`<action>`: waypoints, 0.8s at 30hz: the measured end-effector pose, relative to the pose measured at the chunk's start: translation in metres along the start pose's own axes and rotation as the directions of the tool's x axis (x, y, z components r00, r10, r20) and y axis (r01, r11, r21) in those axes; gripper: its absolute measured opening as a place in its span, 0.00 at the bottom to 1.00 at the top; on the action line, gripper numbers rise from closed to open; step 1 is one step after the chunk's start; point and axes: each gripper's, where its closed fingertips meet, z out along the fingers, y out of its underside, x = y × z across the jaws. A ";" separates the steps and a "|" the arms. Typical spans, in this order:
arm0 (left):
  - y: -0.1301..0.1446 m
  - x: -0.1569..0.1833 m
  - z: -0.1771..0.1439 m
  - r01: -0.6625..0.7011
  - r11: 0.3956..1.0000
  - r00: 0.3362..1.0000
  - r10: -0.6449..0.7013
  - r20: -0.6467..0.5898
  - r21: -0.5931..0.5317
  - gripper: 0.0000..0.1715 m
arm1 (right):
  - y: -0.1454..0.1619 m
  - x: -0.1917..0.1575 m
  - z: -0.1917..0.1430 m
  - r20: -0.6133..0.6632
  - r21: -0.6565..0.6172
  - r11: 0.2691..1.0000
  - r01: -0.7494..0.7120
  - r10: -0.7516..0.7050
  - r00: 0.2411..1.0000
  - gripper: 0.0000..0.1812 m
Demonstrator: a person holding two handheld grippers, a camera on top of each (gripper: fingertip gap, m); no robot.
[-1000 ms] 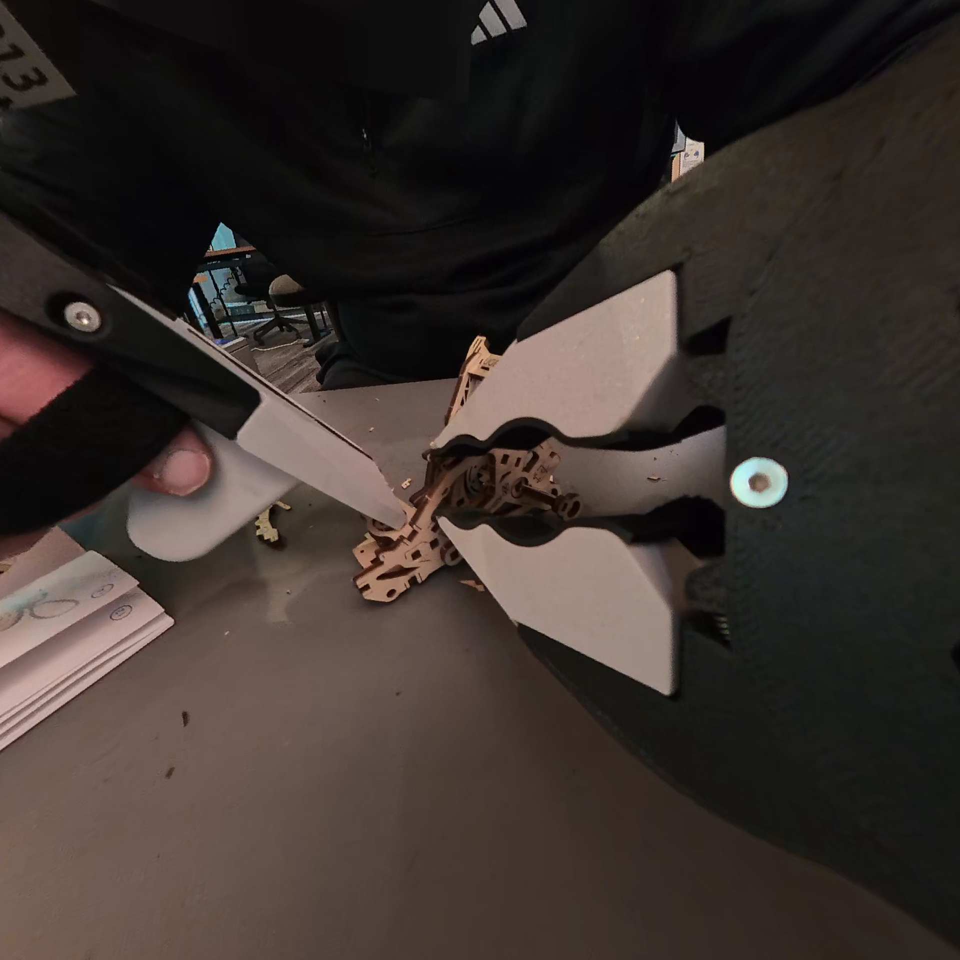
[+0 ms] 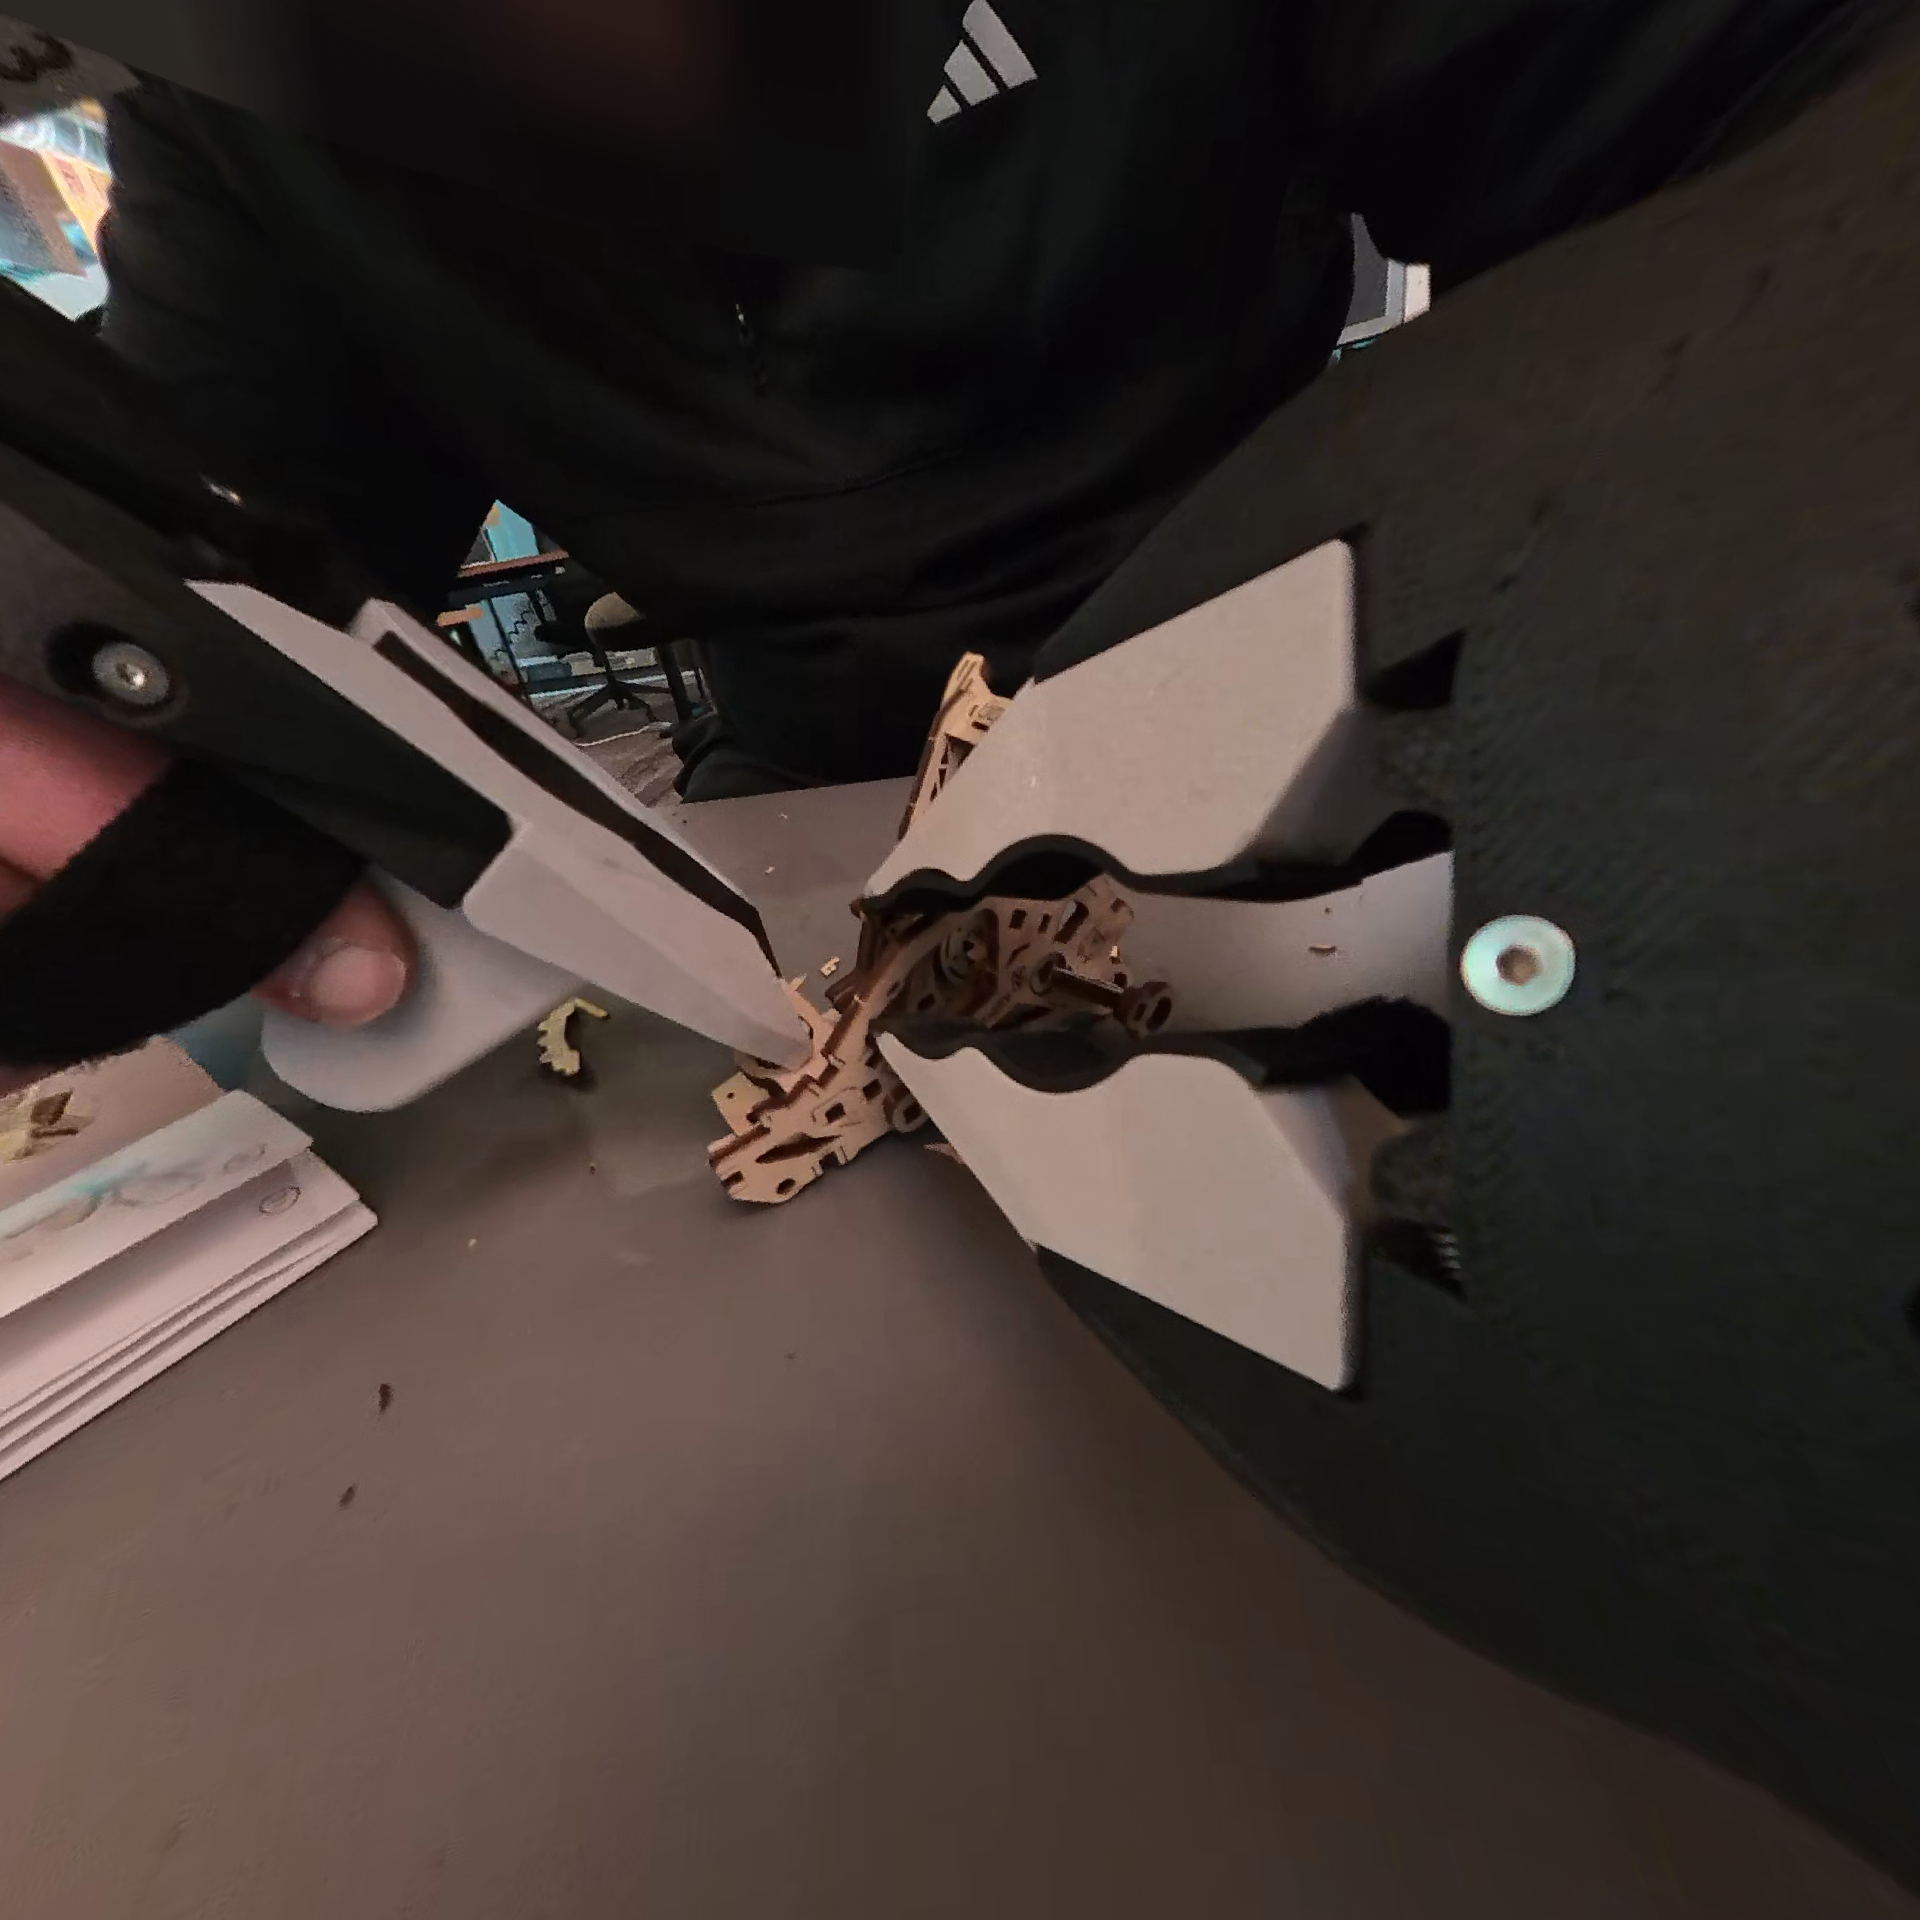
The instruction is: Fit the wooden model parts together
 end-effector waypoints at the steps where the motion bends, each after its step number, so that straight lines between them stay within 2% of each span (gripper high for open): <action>1: 0.000 0.000 0.000 -0.004 1.000 1.000 0.004 -0.004 0.006 0.09 | 0.000 0.000 0.000 0.005 0.004 1.000 -0.011 0.011 1.000 0.12; 18: 0.001 0.002 0.002 -0.039 0.998 0.999 0.040 -0.015 0.044 0.09 | 0.000 0.002 0.001 -0.006 -0.005 1.000 -0.029 0.029 1.000 0.12; 24: 0.001 0.002 0.001 -0.040 0.998 0.999 0.041 -0.019 0.051 0.09 | 0.000 0.003 0.001 -0.008 0.036 0.999 -0.032 0.033 0.999 0.12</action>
